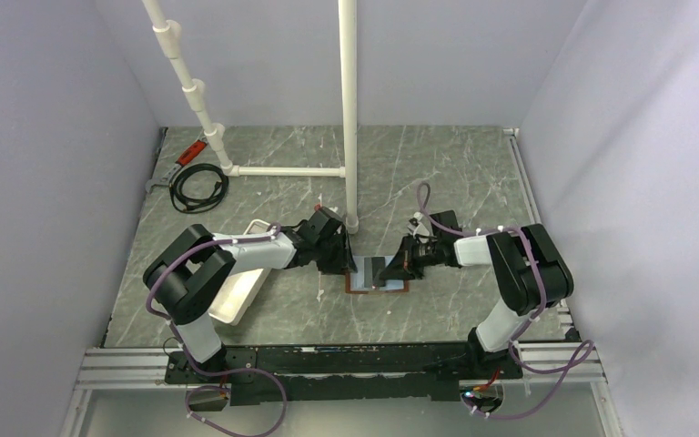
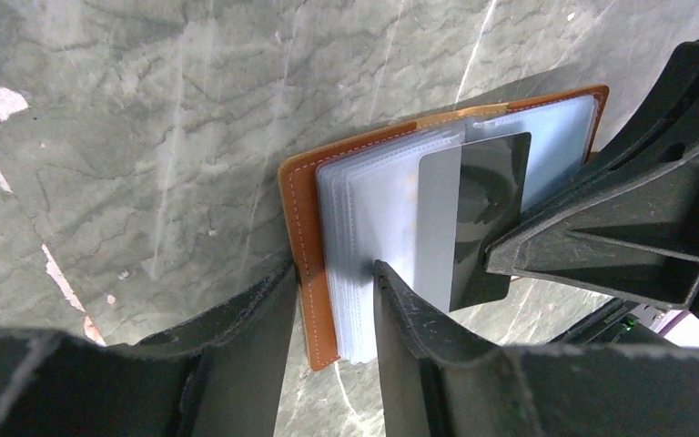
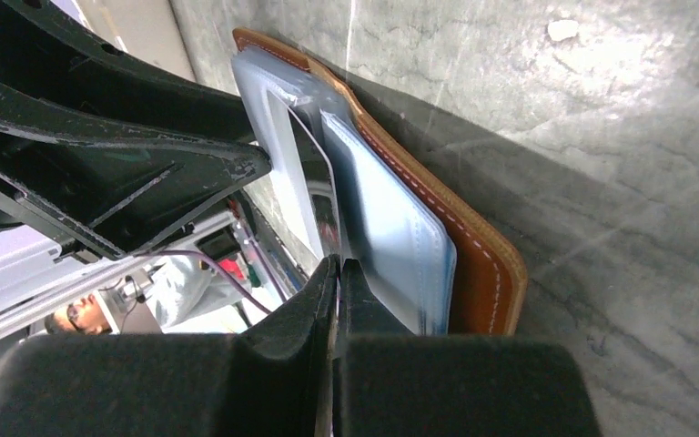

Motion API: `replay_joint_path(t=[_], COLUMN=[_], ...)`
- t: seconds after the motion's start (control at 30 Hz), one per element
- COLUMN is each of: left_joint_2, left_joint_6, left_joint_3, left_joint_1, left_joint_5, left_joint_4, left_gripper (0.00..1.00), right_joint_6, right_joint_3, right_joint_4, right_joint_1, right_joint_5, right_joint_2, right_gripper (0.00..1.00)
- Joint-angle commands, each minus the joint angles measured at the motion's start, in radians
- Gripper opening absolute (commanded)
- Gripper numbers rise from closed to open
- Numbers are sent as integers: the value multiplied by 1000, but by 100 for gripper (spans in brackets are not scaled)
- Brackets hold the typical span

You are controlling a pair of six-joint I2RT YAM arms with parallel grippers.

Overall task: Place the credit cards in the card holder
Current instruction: Insert the credit card into the card holder.

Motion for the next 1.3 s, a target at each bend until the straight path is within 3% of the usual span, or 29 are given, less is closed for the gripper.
replay_joint_path(t=[0.0, 0.17, 0.37, 0.53, 0.7, 0.9, 0.97, 1.27], left_joint_2=[47, 14, -9, -38, -89, -21, 25, 76], left_joint_6=[-8, 1, -2, -16, -17, 12, 26, 46], left_joint_3=[-56, -56, -57, -77, -88, -71, -38, 0], left_joint_1=[-22, -14, -3, 2, 2, 16, 17, 14], left_joint_5=[42, 37, 44, 23, -15, -21, -33, -41], left_joint_4=[-113, -133, -138, -143, -170, -177, -203, -202], left_gripper=[44, 49, 56, 51, 54, 40, 31, 29], right_joint_6=[36, -102, -213, -233, -226, -220, -234, -243], right_joint_3=[-27, 24, 58, 70, 79, 86, 93, 127], right_joint_4=[101, -129, -301, -305, -231, -189, -185, -125], right_joint_1=[21, 31, 41, 61, 66, 68, 68, 109], right_joint_5=[69, 191, 281, 306, 250, 232, 223, 169], right_joint_2=[-27, -112, -165, -200, -159, -146, -134, -80], right_gripper=[0, 23, 34, 31, 27, 27, 25, 18])
